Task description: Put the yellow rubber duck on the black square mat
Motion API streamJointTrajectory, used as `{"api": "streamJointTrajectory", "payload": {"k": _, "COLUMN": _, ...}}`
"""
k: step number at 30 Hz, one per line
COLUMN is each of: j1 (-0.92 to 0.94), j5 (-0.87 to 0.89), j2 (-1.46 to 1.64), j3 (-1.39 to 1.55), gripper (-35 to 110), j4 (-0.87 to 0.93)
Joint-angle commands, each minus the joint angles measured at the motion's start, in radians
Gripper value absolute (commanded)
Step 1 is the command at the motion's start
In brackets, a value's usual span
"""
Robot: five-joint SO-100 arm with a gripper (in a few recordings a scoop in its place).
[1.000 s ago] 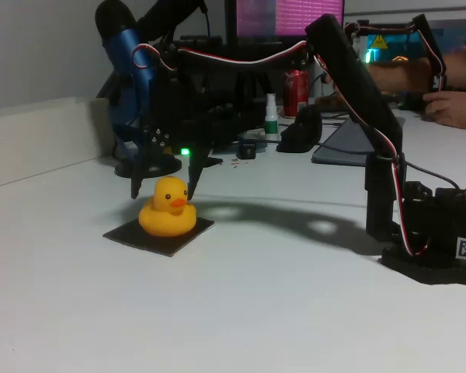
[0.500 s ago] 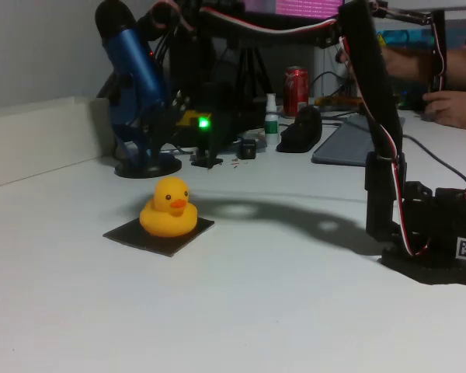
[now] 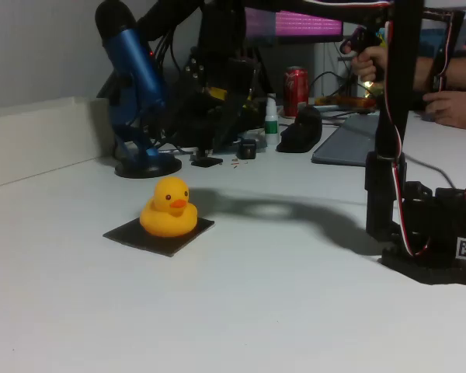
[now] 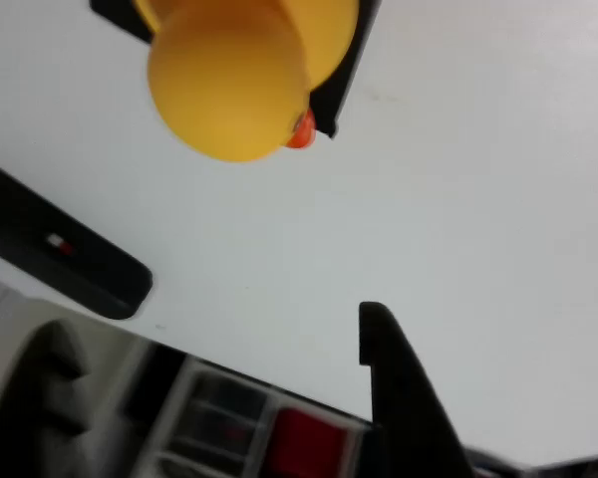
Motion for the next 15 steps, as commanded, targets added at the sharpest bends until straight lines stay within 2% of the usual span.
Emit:
{"api": "streamJointTrajectory", "payload": {"k": 1, "j1": -0.014, "j5": 0.091, "j2": 0.132, "j3": 0.132, "gripper": 25, "j4": -0.103}}
{"api": "streamJointTrajectory", "payload": {"k": 6, "j1": -0.003, "j5": 0.172, "j2": 0.328, "j3": 0.431, "gripper": 15, "j4": -0.356}}
{"api": "streamJointTrajectory", "payload": {"k": 15, "j1": -0.002, "j5": 0.172, "j2": 0.683, "j3": 0.948, "gripper": 7, "j4": -0.707}}
